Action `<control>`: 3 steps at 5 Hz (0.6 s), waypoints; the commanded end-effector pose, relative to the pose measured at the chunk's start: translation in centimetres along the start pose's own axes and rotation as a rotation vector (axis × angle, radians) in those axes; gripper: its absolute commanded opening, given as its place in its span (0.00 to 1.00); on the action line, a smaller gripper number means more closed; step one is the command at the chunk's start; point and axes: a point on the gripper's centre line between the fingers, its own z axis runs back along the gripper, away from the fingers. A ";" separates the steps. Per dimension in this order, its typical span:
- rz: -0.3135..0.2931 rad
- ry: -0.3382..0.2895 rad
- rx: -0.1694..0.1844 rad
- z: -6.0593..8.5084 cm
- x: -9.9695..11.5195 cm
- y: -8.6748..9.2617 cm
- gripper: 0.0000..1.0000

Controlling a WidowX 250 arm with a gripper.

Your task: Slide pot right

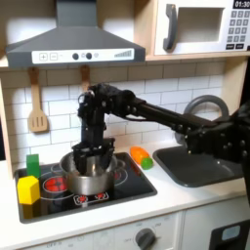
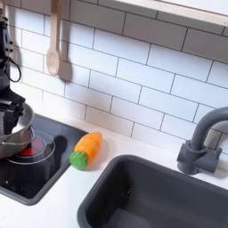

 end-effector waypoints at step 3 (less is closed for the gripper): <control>-0.094 0.058 -0.050 -1.1 -1.4 -4.9 1.00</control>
